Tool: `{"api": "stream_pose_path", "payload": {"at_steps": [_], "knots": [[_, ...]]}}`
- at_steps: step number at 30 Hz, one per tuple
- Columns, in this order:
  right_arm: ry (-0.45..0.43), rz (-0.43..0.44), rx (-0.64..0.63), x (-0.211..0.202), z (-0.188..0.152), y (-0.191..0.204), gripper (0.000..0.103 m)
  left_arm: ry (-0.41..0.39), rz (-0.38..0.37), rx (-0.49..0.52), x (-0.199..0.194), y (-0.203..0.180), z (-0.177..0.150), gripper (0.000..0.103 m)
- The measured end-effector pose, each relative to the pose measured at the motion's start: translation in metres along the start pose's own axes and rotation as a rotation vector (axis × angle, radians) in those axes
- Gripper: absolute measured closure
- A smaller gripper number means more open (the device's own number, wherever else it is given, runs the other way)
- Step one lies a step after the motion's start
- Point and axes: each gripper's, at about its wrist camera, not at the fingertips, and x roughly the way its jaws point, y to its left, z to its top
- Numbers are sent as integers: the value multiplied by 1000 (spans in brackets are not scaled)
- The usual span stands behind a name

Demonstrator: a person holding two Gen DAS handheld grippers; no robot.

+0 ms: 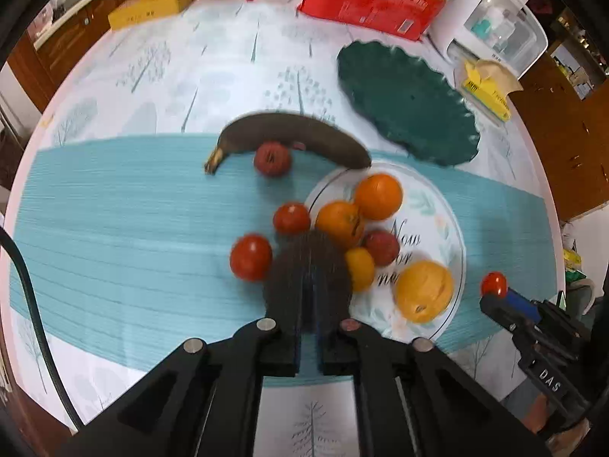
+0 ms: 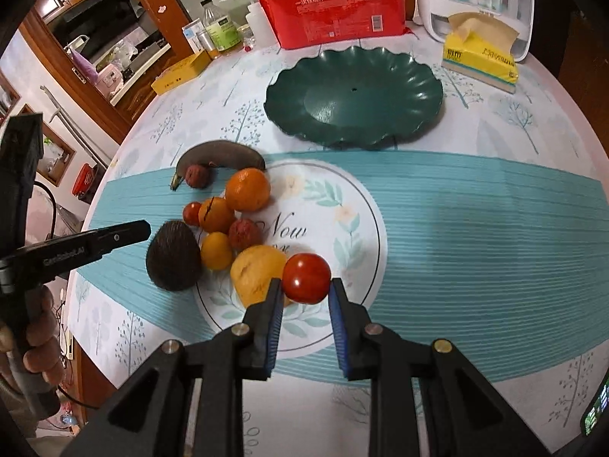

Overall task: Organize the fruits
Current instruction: 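Lift and carry the avocado and cherry tomato with both grippers to the green plate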

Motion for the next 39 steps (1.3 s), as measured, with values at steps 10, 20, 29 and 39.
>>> {"api": "stream_pose_path", "payload": {"at_steps": [10,20,29,39], "knots": [[15,9,-1,7,1,2,79,42,30,-2,30,-6,-1,40],[13,13,27,5,0,-4,79,68,7,-29,53,-7,-5,43],[-12,26,25,-3,5,-3,79,-4,-27,12,10,-18,-6,43],[-125,19,7,-32,76,-11,79,-178,-53,158,-79,-62,97,43]]}}
